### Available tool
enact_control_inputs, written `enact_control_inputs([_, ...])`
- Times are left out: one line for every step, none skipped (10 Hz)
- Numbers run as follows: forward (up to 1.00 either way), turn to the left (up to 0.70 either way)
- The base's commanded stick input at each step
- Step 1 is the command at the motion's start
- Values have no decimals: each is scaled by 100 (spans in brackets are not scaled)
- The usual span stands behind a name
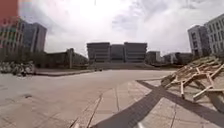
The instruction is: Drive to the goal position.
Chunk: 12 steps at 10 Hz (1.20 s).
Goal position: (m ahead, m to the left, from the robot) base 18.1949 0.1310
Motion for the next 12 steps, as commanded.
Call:
enact_control_inputs([70, 0])
enact_control_inputs([70, 0])
enact_control_inputs([70, 0])
enact_control_inputs([70, 0])
enact_control_inputs([70, 0])
enact_control_inputs([70, 0])
enact_control_inputs([70, 0])
enact_control_inputs([70, 0])
enact_control_inputs([70, 0])
enact_control_inputs([70, 0])
enact_control_inputs([70, 0])
enact_control_inputs([70, 0])
